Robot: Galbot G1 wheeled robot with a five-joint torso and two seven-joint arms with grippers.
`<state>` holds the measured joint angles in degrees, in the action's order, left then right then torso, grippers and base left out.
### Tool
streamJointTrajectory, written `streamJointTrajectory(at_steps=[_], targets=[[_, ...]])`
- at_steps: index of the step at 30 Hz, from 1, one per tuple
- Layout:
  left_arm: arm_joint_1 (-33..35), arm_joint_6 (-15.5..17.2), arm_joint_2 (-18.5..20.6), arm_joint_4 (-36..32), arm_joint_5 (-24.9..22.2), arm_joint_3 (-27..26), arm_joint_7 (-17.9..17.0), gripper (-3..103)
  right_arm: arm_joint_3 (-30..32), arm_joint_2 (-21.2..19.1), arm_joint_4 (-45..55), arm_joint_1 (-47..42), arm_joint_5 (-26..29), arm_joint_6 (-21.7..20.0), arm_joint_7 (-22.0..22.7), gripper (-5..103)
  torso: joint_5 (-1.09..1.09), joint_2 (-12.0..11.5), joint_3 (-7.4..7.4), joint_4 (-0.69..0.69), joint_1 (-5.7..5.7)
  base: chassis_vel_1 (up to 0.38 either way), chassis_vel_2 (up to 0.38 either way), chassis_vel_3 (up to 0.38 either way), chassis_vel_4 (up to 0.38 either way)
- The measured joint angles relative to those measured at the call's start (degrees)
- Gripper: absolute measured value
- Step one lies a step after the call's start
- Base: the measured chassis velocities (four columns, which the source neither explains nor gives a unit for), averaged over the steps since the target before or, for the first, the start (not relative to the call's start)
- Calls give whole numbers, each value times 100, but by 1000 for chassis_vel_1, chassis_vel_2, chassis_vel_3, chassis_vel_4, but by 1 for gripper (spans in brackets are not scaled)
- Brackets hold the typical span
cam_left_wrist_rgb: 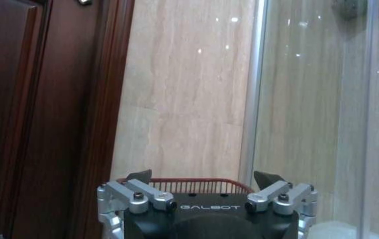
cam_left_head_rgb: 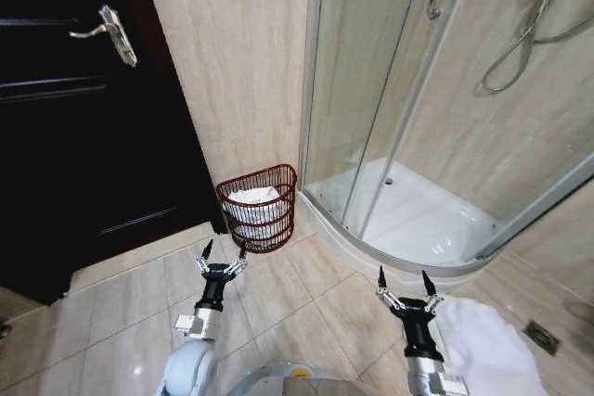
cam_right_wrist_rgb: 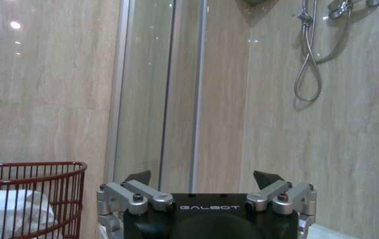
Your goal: Discard the used towel into the hamper.
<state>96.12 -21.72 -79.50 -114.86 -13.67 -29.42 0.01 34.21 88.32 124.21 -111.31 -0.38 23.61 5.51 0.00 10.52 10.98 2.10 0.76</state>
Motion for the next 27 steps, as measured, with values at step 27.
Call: streamJointTrajectory(at_steps=[27], targets=[[74,-88,-26,32,215,44,65,100,7,-24,127,-14,62,-107,55,100,0,0,0,0,0,-51,-93,49,84]])
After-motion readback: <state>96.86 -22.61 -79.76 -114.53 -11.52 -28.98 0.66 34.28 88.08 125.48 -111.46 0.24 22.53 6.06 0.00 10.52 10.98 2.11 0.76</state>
